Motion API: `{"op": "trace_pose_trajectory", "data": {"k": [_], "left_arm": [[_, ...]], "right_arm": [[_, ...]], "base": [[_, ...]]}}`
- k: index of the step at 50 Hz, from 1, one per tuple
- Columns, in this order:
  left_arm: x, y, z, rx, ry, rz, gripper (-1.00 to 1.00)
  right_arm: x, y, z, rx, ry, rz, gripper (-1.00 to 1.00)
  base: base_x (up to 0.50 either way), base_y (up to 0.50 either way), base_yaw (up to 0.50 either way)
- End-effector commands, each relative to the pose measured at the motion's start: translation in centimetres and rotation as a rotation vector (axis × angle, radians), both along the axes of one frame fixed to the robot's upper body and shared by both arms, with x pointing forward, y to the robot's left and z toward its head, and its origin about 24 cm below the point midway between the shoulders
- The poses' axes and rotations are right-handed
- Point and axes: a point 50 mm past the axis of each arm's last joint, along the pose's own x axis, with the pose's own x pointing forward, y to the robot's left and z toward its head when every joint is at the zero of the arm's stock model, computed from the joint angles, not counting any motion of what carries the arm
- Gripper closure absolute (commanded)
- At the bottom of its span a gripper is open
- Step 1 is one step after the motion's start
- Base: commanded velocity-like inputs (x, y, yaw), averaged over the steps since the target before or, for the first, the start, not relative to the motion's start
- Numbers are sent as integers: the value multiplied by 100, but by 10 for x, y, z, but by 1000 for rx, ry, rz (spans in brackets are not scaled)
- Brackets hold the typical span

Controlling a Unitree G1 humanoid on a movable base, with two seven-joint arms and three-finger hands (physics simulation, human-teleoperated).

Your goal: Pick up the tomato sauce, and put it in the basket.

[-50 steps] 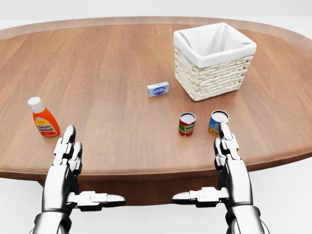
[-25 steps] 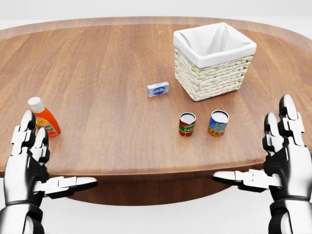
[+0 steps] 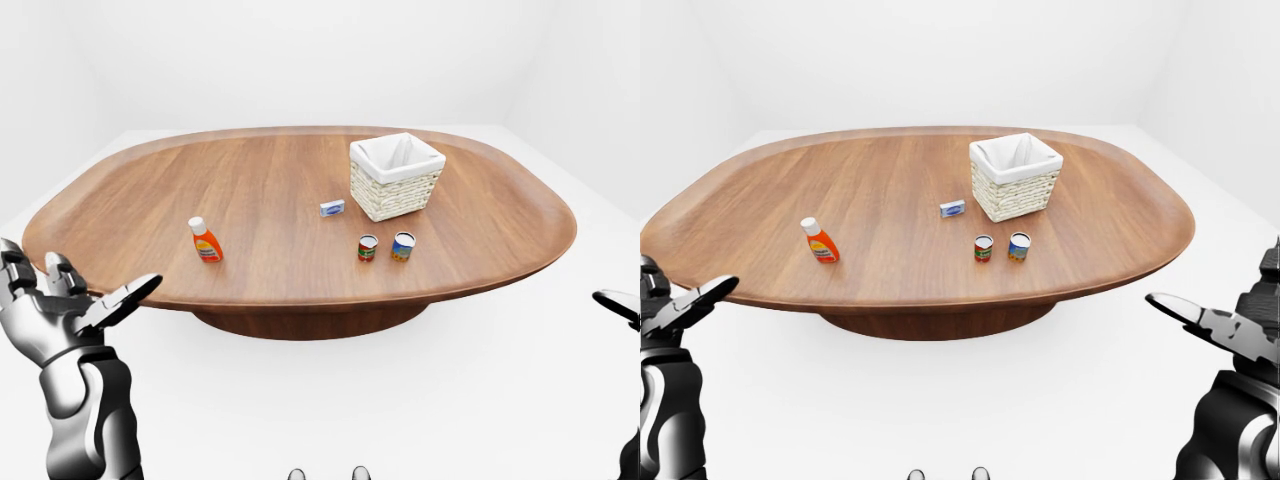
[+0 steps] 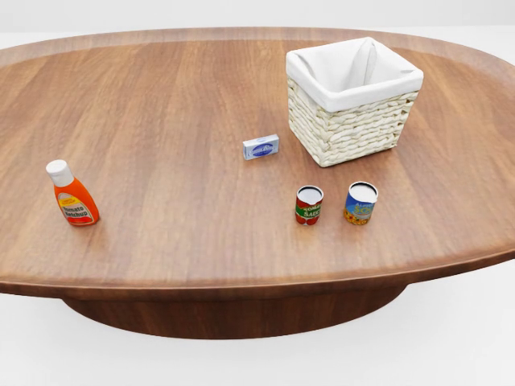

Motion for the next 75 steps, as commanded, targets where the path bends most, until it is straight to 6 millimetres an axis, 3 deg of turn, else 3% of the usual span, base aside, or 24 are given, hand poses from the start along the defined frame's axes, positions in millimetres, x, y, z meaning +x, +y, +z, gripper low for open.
{"op": "trace_pose_trajectory", "data": {"k": [1, 75], "left_arm": [[-13, 14, 10, -46, -58, 79, -100], [-13, 9, 10, -20, -51, 71, -100]], "right_arm": [[-16, -12, 10, 28, -63, -38, -100], [-15, -14, 4, 42, -45, -23, -100]], "base": [[0, 0, 0], [0, -31, 0]]}}
